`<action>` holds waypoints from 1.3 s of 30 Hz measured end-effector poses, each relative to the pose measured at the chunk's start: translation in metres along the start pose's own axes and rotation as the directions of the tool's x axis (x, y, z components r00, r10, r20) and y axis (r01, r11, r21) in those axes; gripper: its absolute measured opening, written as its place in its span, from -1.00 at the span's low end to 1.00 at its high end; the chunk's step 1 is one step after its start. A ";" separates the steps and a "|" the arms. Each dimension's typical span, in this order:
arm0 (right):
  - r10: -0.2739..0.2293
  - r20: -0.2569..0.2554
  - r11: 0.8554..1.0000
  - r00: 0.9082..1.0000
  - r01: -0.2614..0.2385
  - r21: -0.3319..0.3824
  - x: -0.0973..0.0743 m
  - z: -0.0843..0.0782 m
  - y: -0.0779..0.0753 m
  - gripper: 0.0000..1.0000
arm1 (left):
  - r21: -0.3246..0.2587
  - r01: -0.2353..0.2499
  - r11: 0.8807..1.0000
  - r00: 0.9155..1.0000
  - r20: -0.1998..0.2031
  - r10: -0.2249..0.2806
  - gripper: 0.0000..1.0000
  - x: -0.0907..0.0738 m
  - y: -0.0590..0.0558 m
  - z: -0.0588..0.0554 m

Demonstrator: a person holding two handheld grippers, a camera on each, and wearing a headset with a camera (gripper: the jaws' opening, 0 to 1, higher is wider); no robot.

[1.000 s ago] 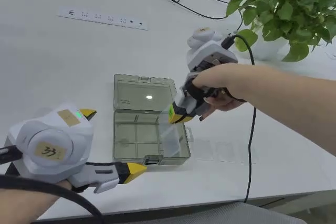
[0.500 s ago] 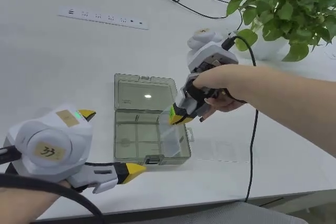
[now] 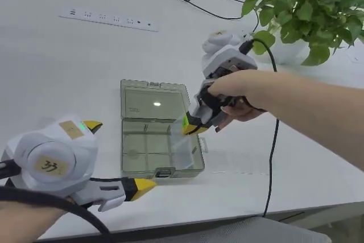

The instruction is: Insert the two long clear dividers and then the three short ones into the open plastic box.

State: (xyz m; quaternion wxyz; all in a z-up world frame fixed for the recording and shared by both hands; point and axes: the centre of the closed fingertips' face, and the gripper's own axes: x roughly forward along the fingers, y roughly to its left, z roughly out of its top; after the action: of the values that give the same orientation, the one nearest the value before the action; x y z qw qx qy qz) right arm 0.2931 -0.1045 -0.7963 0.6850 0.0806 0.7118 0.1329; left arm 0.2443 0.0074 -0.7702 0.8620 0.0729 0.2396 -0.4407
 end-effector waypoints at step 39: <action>-0.067 -0.031 0.991 0.997 0.063 -0.120 0.011 -0.014 0.021 -0.95 | -0.014 -0.027 1.000 1.000 -0.008 0.027 0.85 -0.005 0.007 -0.005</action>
State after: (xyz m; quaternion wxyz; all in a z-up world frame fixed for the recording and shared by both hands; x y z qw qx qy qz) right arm 0.2768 -0.0825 -0.8004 0.6800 0.0142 0.7167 0.1541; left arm 0.2455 0.0172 -0.7726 0.8674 0.0717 0.2451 -0.4271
